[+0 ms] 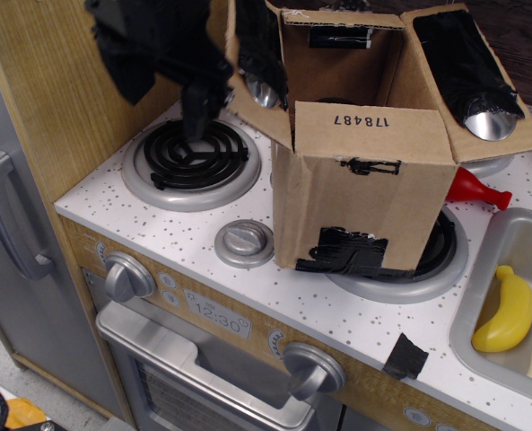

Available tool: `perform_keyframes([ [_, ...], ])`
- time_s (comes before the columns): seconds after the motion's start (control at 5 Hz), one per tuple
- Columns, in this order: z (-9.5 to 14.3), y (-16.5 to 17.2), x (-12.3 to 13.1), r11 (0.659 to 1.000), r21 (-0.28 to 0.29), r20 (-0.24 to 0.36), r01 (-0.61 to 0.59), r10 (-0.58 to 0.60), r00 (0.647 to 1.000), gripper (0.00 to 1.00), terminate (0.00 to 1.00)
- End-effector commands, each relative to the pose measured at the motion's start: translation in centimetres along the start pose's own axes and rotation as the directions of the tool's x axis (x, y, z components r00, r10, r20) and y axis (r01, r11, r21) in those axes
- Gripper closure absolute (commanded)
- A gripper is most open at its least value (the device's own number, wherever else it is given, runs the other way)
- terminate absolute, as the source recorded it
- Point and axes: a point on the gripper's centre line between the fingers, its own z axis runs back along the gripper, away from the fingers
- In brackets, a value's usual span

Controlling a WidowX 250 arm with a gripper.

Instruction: Close small4fbox flaps

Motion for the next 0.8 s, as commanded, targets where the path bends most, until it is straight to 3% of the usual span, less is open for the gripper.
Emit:
perform_keyframes([
  [0.0,3.3,-0.9,3.6,0.999,0.033,0.081,0.042,-0.044,0.996,0.00,0.00],
  [0.4,4.1,-2.0,5.1,0.998,0.026,0.098,0.051,-0.053,0.994,0.00,0.00],
  [0.6,4.1,-2.6,5.4,0.999,-0.006,0.110,0.037,-0.036,0.993,0.00,0.00],
])
